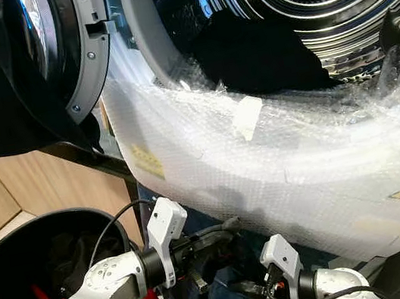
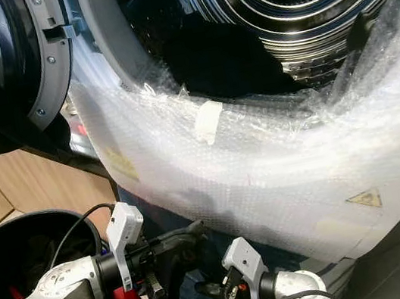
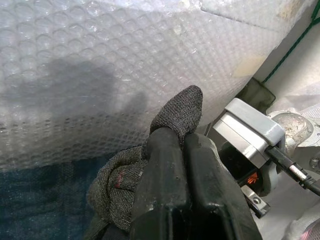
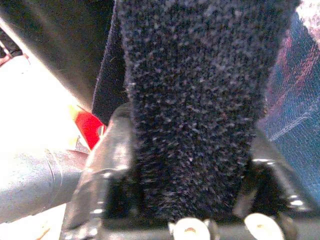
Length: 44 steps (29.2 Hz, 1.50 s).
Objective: Clothes washing
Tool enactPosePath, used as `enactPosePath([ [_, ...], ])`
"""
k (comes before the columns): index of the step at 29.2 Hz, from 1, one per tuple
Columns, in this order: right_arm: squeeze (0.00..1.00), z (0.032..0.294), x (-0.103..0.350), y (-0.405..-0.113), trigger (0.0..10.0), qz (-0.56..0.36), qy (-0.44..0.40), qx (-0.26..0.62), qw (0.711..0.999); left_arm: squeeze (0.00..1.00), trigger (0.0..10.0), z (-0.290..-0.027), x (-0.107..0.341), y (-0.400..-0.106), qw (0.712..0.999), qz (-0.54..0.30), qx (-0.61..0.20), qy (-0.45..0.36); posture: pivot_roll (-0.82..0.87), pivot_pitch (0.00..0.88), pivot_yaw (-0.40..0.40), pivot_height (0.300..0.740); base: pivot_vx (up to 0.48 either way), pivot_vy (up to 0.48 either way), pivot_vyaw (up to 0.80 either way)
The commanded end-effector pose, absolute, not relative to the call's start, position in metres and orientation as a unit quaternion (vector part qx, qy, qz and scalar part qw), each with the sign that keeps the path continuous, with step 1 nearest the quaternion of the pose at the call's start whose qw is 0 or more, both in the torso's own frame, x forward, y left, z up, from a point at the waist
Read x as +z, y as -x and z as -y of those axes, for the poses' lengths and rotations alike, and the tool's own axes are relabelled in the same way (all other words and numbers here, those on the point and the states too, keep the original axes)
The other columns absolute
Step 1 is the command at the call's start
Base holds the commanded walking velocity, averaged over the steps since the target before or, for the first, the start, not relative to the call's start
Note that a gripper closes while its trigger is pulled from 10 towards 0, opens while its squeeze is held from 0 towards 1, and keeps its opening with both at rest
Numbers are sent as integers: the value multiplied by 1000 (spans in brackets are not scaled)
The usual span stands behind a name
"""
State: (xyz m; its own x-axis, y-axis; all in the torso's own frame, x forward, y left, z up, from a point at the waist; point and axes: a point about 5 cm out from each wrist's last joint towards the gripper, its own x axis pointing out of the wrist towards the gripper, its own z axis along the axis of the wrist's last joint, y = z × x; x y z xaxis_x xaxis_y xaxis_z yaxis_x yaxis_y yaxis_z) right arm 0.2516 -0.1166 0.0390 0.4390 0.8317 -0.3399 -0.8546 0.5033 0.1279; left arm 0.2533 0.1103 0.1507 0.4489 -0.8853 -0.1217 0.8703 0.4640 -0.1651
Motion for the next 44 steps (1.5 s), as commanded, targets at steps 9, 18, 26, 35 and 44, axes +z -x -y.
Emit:
enactPosePath([
  [9, 0, 123, 38, -253, 0, -184, 36, 489, 852, 0, 0, -111, 155, -255, 849, -86, -521, 24, 107, 48, -99, 740, 0, 0, 0],
  [18, 0, 122, 46, -254, 0, -161, 16, 497, 853, 0, 0, -112, 155, -254, 849, -86, -521, 21, 108, 48, -98, 740, 0, 0, 0],
  [26, 0, 124, 53, -257, 0, -148, 13, 499, 854, 0, 0, -118, 154, -252, 854, -87, -513, 9, 111, 50, -99, 740, 0, 0, 0],
  [35, 0, 122, 57, -254, 0, -138, 10, 512, 848, 1000, 10000, -136, 153, -250, 882, -78, -465, -12, 119, 55, -97, 740, 0, 0, 0],
  [44, 0, 129, 66, -250, 0, -116, 9, 524, 844, 1000, 10000, -187, 152, -252, 955, -58, -290, -24, 136, 60, -93, 740, 0, 0, 0],
])
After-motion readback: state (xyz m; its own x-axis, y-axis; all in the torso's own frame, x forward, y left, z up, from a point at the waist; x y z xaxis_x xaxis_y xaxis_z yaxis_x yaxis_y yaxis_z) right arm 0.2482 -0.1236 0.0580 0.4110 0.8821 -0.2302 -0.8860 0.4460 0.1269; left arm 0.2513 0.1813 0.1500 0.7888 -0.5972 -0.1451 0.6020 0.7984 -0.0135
